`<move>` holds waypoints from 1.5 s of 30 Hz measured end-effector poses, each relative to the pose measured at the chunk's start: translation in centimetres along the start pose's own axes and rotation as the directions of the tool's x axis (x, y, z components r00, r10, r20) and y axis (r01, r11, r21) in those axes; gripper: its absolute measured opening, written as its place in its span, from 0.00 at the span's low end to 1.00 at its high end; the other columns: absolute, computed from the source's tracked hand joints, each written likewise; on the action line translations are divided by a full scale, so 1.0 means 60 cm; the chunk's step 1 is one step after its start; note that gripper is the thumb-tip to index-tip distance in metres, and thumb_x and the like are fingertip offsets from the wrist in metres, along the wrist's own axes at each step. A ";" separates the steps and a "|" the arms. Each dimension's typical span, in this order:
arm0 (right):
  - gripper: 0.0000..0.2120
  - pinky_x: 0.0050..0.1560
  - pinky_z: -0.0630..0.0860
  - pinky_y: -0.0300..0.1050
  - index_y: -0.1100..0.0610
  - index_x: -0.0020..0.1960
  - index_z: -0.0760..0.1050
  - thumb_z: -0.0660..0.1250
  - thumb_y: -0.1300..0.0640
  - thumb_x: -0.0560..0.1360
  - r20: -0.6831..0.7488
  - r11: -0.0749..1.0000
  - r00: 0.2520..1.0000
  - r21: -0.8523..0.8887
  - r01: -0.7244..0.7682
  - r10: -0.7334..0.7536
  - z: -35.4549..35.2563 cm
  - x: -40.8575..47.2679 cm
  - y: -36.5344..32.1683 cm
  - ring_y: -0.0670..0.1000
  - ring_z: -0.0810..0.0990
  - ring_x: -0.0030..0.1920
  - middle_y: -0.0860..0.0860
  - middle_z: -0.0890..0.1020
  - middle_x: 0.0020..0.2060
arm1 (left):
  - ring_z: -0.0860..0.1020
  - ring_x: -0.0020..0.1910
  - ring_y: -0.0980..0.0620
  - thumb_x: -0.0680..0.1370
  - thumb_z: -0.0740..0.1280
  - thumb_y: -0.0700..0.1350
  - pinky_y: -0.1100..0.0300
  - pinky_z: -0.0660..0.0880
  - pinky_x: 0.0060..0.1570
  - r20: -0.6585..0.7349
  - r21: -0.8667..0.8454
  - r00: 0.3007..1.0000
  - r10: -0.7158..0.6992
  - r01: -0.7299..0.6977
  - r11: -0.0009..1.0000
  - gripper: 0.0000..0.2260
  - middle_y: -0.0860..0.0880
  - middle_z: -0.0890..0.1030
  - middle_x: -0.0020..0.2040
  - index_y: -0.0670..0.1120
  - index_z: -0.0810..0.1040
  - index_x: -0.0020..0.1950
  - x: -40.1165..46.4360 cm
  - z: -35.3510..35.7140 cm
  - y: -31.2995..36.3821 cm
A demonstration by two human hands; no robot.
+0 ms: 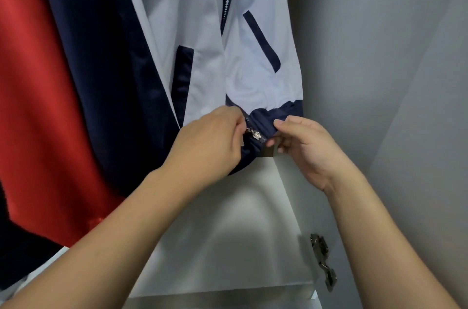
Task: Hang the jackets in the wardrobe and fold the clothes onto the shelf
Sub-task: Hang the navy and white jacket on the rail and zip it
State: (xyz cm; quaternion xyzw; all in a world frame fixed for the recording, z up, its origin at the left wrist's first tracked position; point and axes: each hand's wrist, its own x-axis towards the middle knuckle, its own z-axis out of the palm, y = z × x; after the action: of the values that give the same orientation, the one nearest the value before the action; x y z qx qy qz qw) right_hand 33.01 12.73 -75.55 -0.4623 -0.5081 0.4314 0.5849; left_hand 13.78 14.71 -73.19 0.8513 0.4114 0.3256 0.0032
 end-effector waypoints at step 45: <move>0.12 0.51 0.63 0.48 0.50 0.38 0.74 0.61 0.50 0.79 -0.291 0.366 0.914 -0.914 -0.177 -0.284 0.036 0.042 0.017 0.55 0.74 0.49 0.47 0.77 0.40 | 0.70 0.52 0.42 0.74 0.58 0.39 0.48 0.61 0.56 -0.027 0.672 0.993 0.118 -0.070 0.738 0.07 0.44 0.75 0.51 0.44 0.70 0.51 0.190 -0.084 0.048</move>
State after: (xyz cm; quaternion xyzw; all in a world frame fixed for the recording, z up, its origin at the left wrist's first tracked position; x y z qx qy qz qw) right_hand 31.11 15.63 -75.93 -0.7704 -0.5447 -0.0545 0.3267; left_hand 18.11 19.53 -62.15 0.8038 0.4573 0.1846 -0.3326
